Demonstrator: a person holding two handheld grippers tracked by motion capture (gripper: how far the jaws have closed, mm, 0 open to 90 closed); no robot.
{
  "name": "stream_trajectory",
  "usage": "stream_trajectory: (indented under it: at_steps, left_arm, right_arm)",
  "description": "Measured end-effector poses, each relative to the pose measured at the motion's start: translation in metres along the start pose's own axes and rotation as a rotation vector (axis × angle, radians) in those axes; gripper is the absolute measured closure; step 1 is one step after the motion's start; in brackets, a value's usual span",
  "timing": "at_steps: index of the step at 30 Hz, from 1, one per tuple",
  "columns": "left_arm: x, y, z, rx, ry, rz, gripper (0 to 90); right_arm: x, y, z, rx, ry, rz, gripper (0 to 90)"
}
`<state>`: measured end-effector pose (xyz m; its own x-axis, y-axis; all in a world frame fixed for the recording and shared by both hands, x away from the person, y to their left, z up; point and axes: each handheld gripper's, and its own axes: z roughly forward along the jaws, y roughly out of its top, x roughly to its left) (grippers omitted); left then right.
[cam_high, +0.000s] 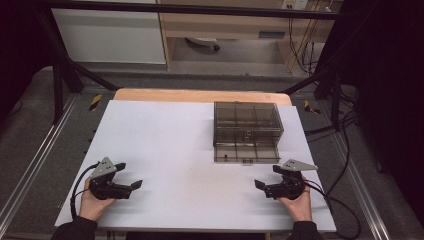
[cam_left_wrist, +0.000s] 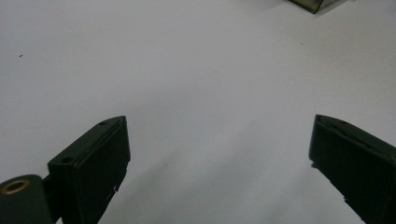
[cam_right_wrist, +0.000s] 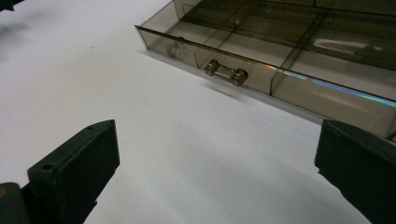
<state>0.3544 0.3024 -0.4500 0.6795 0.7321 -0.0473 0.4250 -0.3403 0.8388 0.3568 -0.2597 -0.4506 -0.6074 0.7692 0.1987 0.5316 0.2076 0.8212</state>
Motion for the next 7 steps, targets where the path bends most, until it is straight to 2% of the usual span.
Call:
stream_trajectory:
  at_steps: [7]
  left_arm:
    - [-0.0008,-0.0001,0.0005,0.001,-0.002,0.001,5.1]
  right_arm:
    - [-0.0016,-0.0015,-0.0041,-0.01,0.002,-0.003,0.7]
